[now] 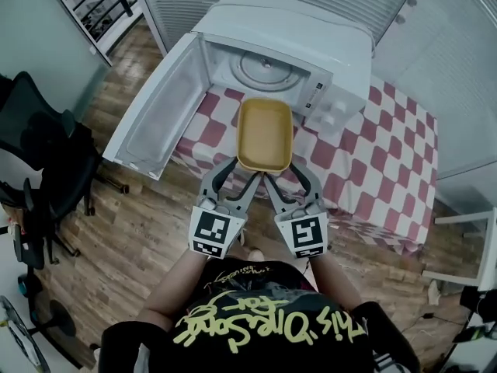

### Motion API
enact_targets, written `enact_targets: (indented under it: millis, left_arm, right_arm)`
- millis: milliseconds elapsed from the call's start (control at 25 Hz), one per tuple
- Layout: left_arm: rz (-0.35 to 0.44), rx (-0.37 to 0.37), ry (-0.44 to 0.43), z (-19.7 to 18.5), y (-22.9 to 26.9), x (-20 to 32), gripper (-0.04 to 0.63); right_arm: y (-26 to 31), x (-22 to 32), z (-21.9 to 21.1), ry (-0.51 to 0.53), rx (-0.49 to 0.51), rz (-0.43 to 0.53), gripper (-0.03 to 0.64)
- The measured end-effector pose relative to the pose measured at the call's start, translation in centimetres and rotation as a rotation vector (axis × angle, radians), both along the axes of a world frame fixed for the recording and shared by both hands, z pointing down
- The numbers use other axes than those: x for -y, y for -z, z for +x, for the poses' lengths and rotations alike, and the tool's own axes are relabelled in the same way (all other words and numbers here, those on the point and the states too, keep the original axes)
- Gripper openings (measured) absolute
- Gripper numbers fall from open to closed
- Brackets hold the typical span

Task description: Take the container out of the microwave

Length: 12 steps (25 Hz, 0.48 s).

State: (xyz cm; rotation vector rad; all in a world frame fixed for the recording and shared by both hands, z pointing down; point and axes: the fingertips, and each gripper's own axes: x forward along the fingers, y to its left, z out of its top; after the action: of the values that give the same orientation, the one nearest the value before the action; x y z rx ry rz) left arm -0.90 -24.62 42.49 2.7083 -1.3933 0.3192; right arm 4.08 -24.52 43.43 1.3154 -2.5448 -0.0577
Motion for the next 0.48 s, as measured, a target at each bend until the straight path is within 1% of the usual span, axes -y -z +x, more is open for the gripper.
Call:
enact_targets:
  millis: [80, 160, 280, 320, 480]
  left_arm:
    - [0.002, -0.004, 0.016, 0.2, 0.1, -1.4, 0.213]
    - [0.005, -0.005, 0.021, 0.5, 0.1, -2.9, 0.212]
    - [-0.004, -0.007, 0.040, 0.6, 0.0, -5.5, 0.212]
    - [-0.005, -0.007, 0.051, 0.5, 0.1, -6.2, 0.213]
    - [-0.009, -0.005, 0.081, 0.3, 0.3, -8.5, 0.213]
  right_arm:
    - [0.0, -1.3, 0.2, 0.014, -0.002, -0.009, 0.221]
    - [0.2, -2.8, 0.5, 0.028, -0.006, 0.004, 0.221]
    - [0.6, -5.1, 0.4, 0.079, -0.010, 0.073, 0.221]
    - [0.7, -5.7, 0.3, 0.092, -0.013, 0.082, 0.221]
    - [0.8, -7.8, 0.1, 0.120, -0.024, 0.075, 0.221]
